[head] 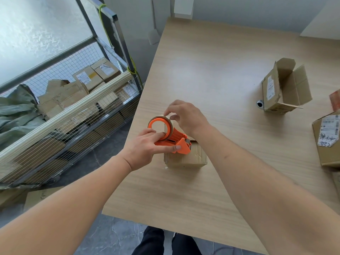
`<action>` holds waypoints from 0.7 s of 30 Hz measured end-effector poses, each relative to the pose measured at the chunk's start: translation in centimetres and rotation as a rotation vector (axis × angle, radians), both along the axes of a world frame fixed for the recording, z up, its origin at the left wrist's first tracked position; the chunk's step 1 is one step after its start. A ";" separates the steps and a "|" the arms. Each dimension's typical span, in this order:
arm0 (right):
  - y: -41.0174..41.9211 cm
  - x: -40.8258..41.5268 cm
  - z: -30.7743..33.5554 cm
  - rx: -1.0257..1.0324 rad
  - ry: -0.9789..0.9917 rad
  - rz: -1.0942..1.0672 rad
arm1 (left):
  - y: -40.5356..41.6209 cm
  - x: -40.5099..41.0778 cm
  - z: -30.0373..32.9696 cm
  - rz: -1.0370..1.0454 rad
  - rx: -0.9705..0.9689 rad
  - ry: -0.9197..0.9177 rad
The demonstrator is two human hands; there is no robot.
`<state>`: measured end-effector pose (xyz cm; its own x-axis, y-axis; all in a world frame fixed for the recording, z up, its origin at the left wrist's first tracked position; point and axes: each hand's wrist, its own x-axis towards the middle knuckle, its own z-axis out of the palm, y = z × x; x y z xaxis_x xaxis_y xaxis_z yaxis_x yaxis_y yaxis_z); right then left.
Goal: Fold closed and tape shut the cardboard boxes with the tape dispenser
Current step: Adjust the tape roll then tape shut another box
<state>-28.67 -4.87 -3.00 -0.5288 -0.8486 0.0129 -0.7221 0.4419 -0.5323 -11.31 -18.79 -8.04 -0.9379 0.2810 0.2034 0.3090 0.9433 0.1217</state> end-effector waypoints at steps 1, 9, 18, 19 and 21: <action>-0.1 0.0 0.0 -0.002 0.015 0.008 | -0.1 0.1 -0.1 -0.009 0.002 0.003; -0.6 0.0 -0.2 -0.058 0.067 0.008 | -0.9 0.3 -0.7 -0.079 0.028 0.029; -0.7 0.3 -0.9 -0.092 0.099 0.023 | -0.9 0.1 -0.4 -0.060 0.022 0.008; -0.7 0.3 -1.0 -0.093 0.112 0.029 | -0.9 0.1 -0.4 -0.062 0.019 0.000; -0.7 0.3 -1.2 -0.087 0.128 0.039 | -1.0 0.1 -0.4 -0.070 0.014 -0.019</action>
